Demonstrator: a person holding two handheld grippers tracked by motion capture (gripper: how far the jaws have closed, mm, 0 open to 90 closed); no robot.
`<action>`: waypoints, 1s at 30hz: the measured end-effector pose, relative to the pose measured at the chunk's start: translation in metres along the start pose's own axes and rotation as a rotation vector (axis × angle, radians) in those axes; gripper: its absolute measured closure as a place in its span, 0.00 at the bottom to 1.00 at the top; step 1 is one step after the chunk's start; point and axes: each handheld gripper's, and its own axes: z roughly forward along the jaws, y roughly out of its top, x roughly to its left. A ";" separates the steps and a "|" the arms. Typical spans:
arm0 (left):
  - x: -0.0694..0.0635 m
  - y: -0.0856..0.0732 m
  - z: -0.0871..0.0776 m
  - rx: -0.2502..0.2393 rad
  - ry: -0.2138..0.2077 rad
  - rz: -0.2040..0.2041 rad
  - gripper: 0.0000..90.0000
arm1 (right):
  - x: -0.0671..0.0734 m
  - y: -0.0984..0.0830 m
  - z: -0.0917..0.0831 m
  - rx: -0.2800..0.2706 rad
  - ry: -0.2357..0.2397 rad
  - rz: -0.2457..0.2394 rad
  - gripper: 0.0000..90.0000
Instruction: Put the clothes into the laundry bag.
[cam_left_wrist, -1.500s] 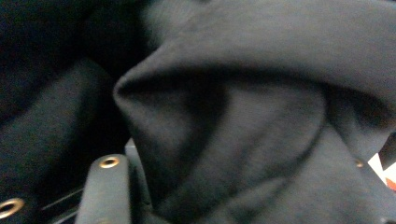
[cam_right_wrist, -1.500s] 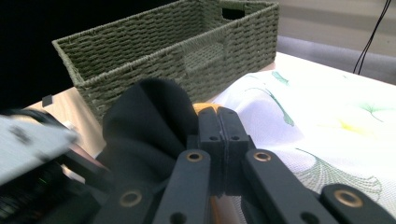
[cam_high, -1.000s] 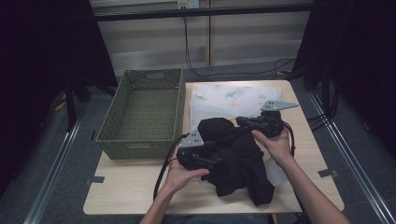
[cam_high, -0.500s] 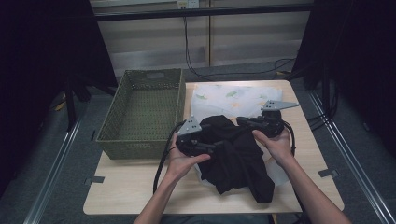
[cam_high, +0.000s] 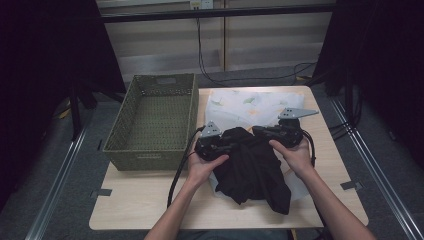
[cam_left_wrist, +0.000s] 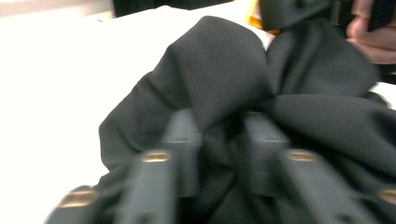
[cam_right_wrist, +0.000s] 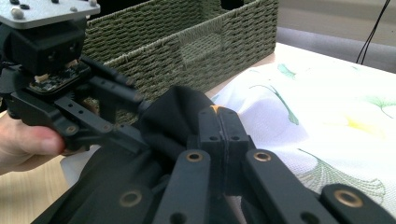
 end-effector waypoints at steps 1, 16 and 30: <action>-0.001 0.000 -0.001 0.001 -0.009 0.007 0.88 | 0.000 0.000 0.000 -0.002 -0.002 0.000 1.00; -0.026 0.024 0.009 0.080 -0.139 0.116 0.94 | 0.006 0.006 -0.002 -0.028 0.016 -0.012 1.00; -0.008 0.001 0.028 0.117 -0.115 0.048 0.94 | 0.015 0.015 -0.016 -0.058 0.028 -0.026 1.00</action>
